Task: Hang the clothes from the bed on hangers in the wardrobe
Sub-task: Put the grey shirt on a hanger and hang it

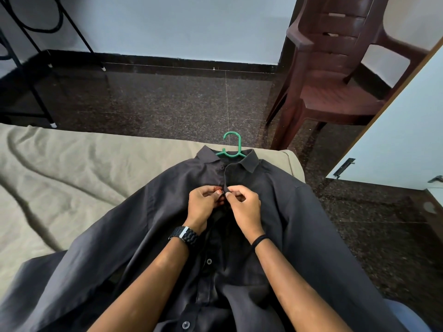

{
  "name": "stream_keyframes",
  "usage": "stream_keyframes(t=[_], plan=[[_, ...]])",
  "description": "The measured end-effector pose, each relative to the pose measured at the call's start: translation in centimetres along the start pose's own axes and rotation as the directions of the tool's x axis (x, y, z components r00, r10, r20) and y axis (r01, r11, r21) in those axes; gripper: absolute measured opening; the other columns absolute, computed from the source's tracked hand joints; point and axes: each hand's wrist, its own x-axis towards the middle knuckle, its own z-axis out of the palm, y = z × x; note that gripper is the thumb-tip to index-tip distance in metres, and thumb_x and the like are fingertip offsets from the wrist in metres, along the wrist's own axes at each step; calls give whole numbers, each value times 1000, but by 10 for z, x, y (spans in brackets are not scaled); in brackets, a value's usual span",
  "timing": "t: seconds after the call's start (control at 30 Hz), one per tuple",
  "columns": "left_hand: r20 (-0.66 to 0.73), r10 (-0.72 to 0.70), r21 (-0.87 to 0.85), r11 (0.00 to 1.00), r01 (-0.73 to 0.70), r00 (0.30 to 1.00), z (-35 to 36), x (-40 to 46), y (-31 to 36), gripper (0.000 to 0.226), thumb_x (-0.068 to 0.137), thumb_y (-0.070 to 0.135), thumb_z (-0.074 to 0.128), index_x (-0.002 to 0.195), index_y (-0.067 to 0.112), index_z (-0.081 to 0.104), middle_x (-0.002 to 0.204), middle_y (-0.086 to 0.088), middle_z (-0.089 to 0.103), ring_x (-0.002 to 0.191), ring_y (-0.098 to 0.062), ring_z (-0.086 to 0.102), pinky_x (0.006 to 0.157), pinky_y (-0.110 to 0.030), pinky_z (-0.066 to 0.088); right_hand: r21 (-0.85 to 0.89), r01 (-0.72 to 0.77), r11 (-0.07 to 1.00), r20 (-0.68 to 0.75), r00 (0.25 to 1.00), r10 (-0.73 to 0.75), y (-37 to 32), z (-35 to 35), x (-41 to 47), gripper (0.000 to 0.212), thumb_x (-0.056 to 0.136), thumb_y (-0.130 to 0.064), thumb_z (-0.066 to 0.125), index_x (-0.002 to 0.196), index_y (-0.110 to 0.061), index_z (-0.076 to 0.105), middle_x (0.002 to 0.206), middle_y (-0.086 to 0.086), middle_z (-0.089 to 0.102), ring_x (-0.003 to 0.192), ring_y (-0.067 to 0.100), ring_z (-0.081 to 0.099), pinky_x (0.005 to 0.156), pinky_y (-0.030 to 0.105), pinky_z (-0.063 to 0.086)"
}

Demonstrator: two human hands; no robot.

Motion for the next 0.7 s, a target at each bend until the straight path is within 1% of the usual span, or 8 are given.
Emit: stream_keyframes(t=[0.07, 0.17, 0.27, 0.33, 0.47, 0.6, 0.7], plan=[[10, 1, -4, 1000, -1, 1000, 0, -1, 0, 14, 92, -5, 55, 86, 1, 67, 79, -12, 69, 68, -14, 66, 68, -22, 57, 97, -67, 993, 19, 998, 66, 0, -1, 0, 11, 87, -8, 65, 94, -11, 73, 84, -4, 70, 81, 6, 65, 73, 16, 52], [15, -11, -18, 1000, 11, 1000, 0, -2, 1, 11, 91, -6, 56, 92, -3, 66, 77, -11, 68, 64, -13, 64, 66, -21, 57, 193, -137, 972, 65, 990, 127, 2, -1, 1, 9, 89, -10, 64, 90, -14, 72, 85, 0, 71, 77, 7, 64, 61, 14, 49], [12, -22, -47, 999, 23, 1000, 0, -3, 2, 12, 91, -6, 56, 89, -1, 66, 78, -12, 68, 66, -15, 63, 68, -21, 57, 211, -169, 963, 86, 984, 154, 3, -2, 2, 10, 90, -9, 63, 94, -12, 71, 87, 3, 70, 76, 7, 63, 57, 12, 48], [9, -22, -61, 998, 23, 1000, -1, -5, 3, 13, 91, -6, 55, 88, 0, 66, 77, -11, 68, 65, -14, 63, 68, -21, 57, 214, -180, 960, 103, 981, 161, 3, -3, 2, 10, 90, -8, 63, 95, -11, 72, 88, 3, 70, 78, 7, 63, 59, 12, 49], [32, -16, -31, 999, 17, 999, -3, -6, 4, 13, 91, -5, 57, 87, 2, 67, 74, -8, 68, 63, -11, 64, 68, -21, 57, 232, -201, 952, 130, 976, 175, 4, -5, 3, 11, 90, -7, 63, 97, -11, 72, 88, 0, 71, 79, 7, 64, 61, 14, 50], [2, -13, -32, 999, 13, 1000, -1, -7, 4, 14, 91, -4, 58, 86, 4, 67, 74, -8, 68, 63, -12, 64, 69, -23, 57, 231, -219, 948, 159, 970, 186, 3, -6, 4, 12, 90, -7, 62, 89, -17, 70, 85, -2, 70, 77, 6, 63, 59, 12, 49], [-18, -19, -41, 999, 18, 1000, 1, -7, 4, 13, 91, -4, 58, 85, 4, 67, 72, -8, 67, 63, -12, 63, 66, -21, 57, 274, -282, 919, 188, 953, 237, 2, -7, 6, 16, 90, -7, 61, 84, -19, 70, 84, -2, 70, 78, 8, 63, 60, 16, 49]])
